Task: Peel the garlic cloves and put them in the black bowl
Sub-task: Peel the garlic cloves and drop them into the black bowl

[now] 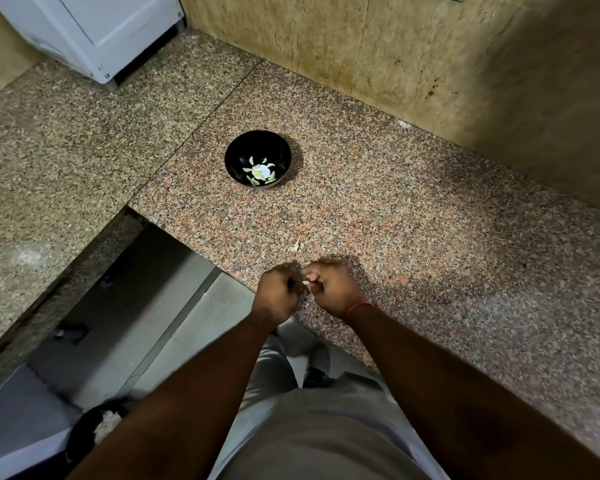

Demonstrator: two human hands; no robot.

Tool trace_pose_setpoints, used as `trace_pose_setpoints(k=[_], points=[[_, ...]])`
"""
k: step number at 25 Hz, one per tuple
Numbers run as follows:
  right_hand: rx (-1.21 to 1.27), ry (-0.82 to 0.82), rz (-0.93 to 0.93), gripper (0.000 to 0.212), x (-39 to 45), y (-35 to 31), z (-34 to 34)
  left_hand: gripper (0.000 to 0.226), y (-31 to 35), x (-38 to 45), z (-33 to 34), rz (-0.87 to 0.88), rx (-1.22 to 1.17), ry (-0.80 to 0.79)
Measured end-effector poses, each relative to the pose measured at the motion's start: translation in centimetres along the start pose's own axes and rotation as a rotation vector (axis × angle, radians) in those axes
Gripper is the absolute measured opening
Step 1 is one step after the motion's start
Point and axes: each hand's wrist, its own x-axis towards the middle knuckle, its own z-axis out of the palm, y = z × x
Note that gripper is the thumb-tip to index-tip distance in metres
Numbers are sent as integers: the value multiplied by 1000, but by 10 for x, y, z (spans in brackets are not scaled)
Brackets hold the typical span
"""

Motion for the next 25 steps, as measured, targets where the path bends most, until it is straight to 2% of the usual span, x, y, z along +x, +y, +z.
trace_pose_setpoints(k=[5, 10, 13, 16, 20, 22, 25], points=[[-97, 7, -48, 22, -1, -2, 2, 26, 2, 6, -3, -113, -91, -74], [-161, -39, -35, 25, 2, -1, 5, 19, -1, 6, -8, -12, -9, -16], [-113, -3, 58, 25, 5, -3, 9, 21, -3, 7, -4, 7, 17, 10], [-43, 21, 101, 23, 10, -5, 8, 18, -1, 10, -5, -63, -57, 30], [-9, 18, 161, 24, 15, -6, 5, 24, 0, 15, -12, -276, -305, -7], [-13, 17, 189, 25, 15, -5, 8, 24, 0, 19, -14, -293, -288, -49], [-12, 25, 201, 25, 15, -4, 7, 31, 0, 23, -15, -219, -173, -64]])
